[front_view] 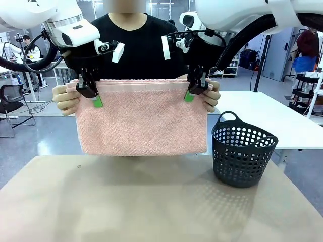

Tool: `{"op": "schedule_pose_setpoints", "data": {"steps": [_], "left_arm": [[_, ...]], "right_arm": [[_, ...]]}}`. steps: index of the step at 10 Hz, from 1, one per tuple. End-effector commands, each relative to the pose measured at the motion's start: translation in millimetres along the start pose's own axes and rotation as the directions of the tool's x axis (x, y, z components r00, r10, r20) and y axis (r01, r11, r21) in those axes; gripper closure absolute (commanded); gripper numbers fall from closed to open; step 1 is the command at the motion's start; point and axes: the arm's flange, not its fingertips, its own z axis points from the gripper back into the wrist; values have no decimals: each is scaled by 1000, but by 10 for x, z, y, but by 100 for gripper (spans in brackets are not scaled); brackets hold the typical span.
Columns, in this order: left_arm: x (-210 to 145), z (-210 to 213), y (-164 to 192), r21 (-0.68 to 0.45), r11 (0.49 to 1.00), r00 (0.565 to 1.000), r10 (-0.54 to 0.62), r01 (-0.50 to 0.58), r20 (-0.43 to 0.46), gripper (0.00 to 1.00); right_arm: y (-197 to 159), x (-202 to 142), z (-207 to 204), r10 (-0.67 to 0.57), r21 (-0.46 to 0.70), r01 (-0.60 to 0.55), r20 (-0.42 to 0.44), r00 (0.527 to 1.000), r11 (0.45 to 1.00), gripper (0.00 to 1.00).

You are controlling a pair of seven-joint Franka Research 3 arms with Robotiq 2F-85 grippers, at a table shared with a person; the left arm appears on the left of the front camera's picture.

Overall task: Fold the towel.
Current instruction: Release the end of the 100 cm Hotel Towel you were holding.

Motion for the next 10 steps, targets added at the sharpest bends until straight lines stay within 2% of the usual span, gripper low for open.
{"op": "schedule_pose_setpoints", "data": {"steps": [1,4,5,6,7,8,9,10], "left_arm": [[-6,22,20,4,1000,1000,-2,2,2,100],[-6,22,20,4,1000,1000,-2,2,2,100],[0,0,0,0,1000,1000,0,0,0,96],[-6,18,2,16,1000,1000,-6,6,8,66],[-9,34,11,27,1000,1000,0,0,8,65],[-19,64,19,36,999,1000,11,-12,23,35],[-29,111,19,46,999,999,17,-18,28,34],[-33,187,2,53,998,999,33,-35,39,4]], "right_arm": [[-8,-17,7,4,-1,-4,0,1000,1000,100],[-8,-17,7,4,-1,-4,0,1000,1000,100],[-8,-17,7,4,-1,-4,0,1000,1000,100],[0,0,0,0,0,0,0,1000,1000,69],[4,-14,4,-8,4,8,-6,1000,1000,69],[0,-24,23,-20,2,20,-2,1000,1000,42],[-15,-40,91,-28,-2,28,4,1000,1000,66],[-24,-49,191,-30,-10,30,10,999,999,15]]}}
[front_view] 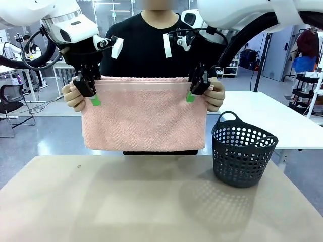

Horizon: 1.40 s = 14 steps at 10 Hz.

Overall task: Fold the towel.
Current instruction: Release the end of the 100 cm Hotel Towel you were holding.

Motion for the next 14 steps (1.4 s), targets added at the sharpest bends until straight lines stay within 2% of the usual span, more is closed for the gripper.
{"op": "schedule_pose_setpoints", "data": {"steps": [1,2,3,4,5,6,7,9,10,11,12,13,14], "left_arm": [[-16,203,-50,42,999,999,27,-29,43,4],[-19,318,-77,66,997,998,28,-32,56,0],[-39,433,-102,72,997,997,35,-40,62,0],[-74,564,-127,104,993,996,48,-56,76,0],[-126,685,-153,117,990,993,69,-80,97,2],[-238,801,-194,83,986,983,130,-141,128,0],[-371,890,-234,48,972,962,219,-230,164,0],[-630,1013,-311,-43,922,903,385,-384,190,0],[-877,1088,-407,-63,894,870,447,-444,208,0],[-1218,1129,-507,-192,874,809,487,-447,330,0],[-1668,1098,-610,-300,824,726,566,-480,391,0],[-2064,1045,-749,-343,778,661,629,-527,410,0],[-2311,1020,-891,-348,744,632,668,-570,392,0]], "right_arm": [[-1,-3,240,-10,-27,10,14,1000,1000,39],[7,5,345,-1,-49,3,26,1000,999,0],[4,-7,469,0,-81,3,44,999,997,12],[13,-20,608,5,-125,2,58,998,992,0],[32,-54,744,1,-151,9,64,998,988,0],[72,-140,885,-43,-136,53,76,996,989,0],[101,-243,995,-86,-95,97,114,990,991,0],[117,-521,1110,-259,-64,265,89,962,962,0],[159,-766,1198,-372,-43,380,123,920,924,0],[211,-1076,1273,-500,27,503,175,848,864,0],[299,-1433,1336,-605,115,596,233,762,795,0],[414,-1774,1401,-675,77,676,202,710,733,0],[533,-2011,1467,-713,61,718,199,672,693,0]]}}
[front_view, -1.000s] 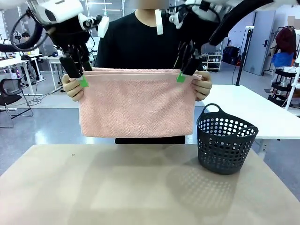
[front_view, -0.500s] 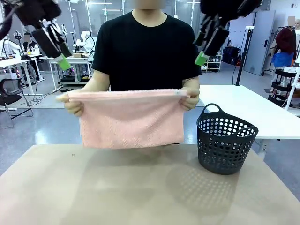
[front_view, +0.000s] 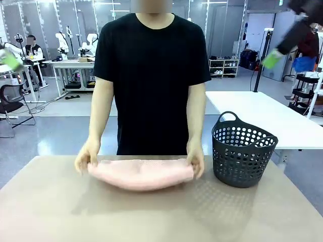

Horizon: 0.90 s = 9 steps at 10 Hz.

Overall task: Fold the towel.
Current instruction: Release the end of the 100 cm Hotel Towel you were holding.

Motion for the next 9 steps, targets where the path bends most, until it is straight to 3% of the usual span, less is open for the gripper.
{"op": "schedule_pose_setpoints", "data": {"steps": [1,4,7,9], "left_arm": [[-429,44,-42,48,990,991,133,-133,-1,0],[-676,148,-46,103,971,976,217,-216,6,0],[-617,206,-165,230,927,937,329,-296,-120,0],[-564,220,-224,253,925,934,326,-283,-147,0]], "right_arm": [[41,-373,107,-166,-87,166,11,986,982,0],[-15,-676,189,-255,-114,256,24,967,960,0],[38,-744,189,-308,-142,303,-16,951,942,0],[64,-752,173,-308,-140,303,-17,951,943,0]]}}
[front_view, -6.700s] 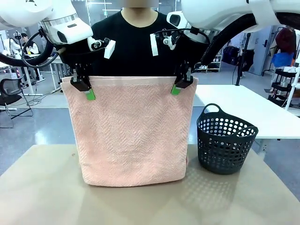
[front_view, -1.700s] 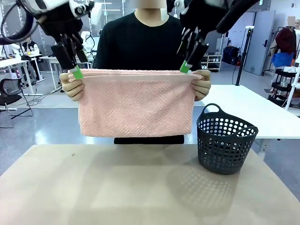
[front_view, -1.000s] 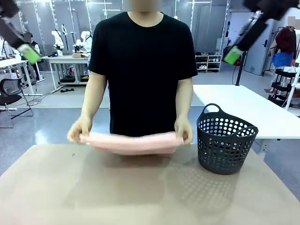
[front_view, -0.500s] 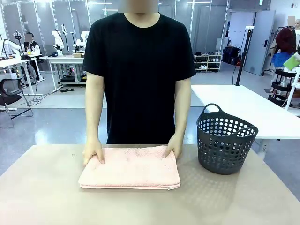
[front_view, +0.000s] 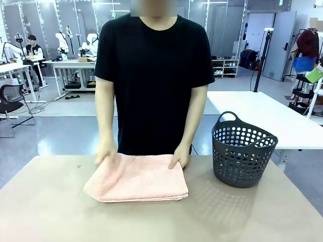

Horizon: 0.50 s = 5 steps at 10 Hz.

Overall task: Fold the towel.
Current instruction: Release the end of the 100 cm Hotel Towel you were holding.

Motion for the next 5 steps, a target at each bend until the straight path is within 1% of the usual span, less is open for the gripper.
{"op": "schedule_pose_setpoints", "data": {"steps": [1,2,5], "left_arm": [[28,11,-46,-2,1000,1000,-3,3,-7,0],[0,0,0,0,1000,1000,0,0,0,0],[0,0,0,0,1000,1000,0,0,0,0]], "right_arm": [[98,6,-48,-17,-2,17,8,1000,1000,0],[0,0,0,0,0,0,0,1000,1000,0],[0,0,0,0,0,0,0,1000,1000,0]]}}
